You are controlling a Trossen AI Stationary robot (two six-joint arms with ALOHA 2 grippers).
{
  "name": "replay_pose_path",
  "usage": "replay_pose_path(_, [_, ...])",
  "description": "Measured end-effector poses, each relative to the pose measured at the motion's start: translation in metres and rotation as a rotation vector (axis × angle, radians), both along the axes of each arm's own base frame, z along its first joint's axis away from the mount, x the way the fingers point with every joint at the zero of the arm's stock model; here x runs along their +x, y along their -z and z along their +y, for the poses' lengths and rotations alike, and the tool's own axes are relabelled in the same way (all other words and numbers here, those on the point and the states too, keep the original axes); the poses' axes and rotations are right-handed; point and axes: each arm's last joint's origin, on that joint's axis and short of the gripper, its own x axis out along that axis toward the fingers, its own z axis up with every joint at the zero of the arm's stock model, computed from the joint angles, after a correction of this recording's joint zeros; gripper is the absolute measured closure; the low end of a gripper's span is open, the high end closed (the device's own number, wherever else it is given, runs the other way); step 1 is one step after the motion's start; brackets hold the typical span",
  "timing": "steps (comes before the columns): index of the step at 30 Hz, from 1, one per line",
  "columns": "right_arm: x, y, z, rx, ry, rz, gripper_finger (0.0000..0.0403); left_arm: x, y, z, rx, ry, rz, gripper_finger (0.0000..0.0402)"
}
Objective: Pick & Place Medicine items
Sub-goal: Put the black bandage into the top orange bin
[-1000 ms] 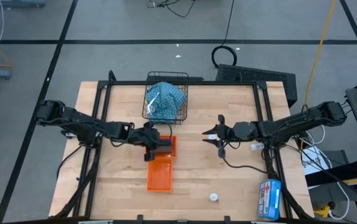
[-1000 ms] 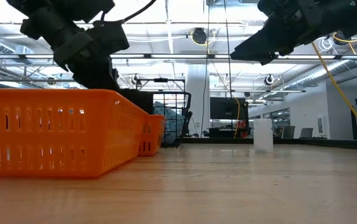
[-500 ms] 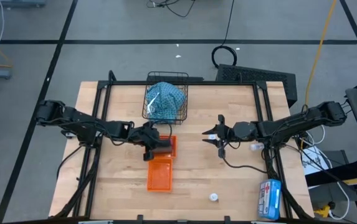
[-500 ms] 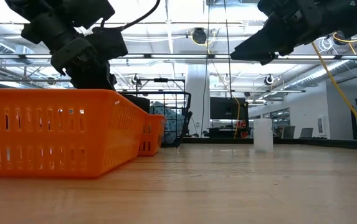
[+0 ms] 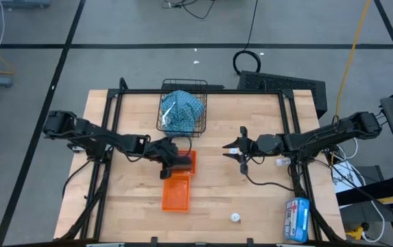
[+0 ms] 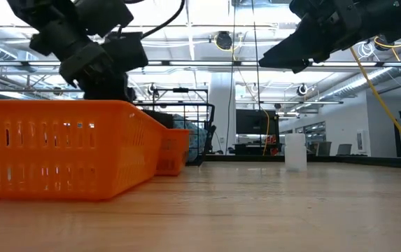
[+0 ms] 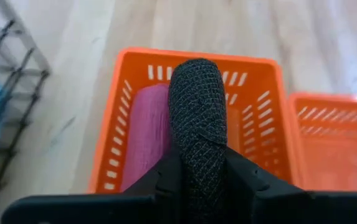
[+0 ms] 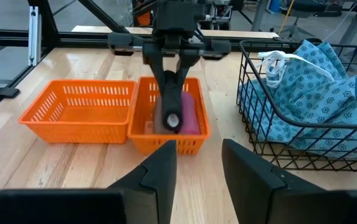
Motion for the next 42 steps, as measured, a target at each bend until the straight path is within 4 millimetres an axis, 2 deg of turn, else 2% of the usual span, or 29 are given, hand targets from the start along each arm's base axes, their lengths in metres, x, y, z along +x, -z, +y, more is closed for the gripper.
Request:
replay_pose_path(7, [0.000,0.000,0.000,0.000,0.000,0.001,0.0288,0.009,0.014,-0.001,-0.008,0.012,0.011,0.0323])
replay_pose_path(20, [0.000,0.001,0.000,-0.002,0.000,0.008,0.0287,0.010,0.014,-0.001,0.010,-0.013,-0.010,0.0312])
replay_pose_path(25, [0.000,0.001,0.000,-0.002,0.000,0.008,0.0287,0.009,0.014,0.002,0.060,-0.094,-0.003,0.0268])
replay_pose_path(33, [0.000,0.001,0.000,-0.002,0.000,0.009,0.0287,0.008,0.016,0.003,0.071,-0.101,0.010,0.0183])
replay_pose_path(38, [0.000,0.001,0.000,-0.002,0.000,0.008,0.0287,0.007,0.011,0.003,0.067,-0.100,-0.005,0.0156])
replay_pose_path(42, [0.000,0.001,0.000,-0.002,0.000,0.008,0.0287,0.004,-0.001,0.003,0.075,-0.088,-0.050,0.0145])
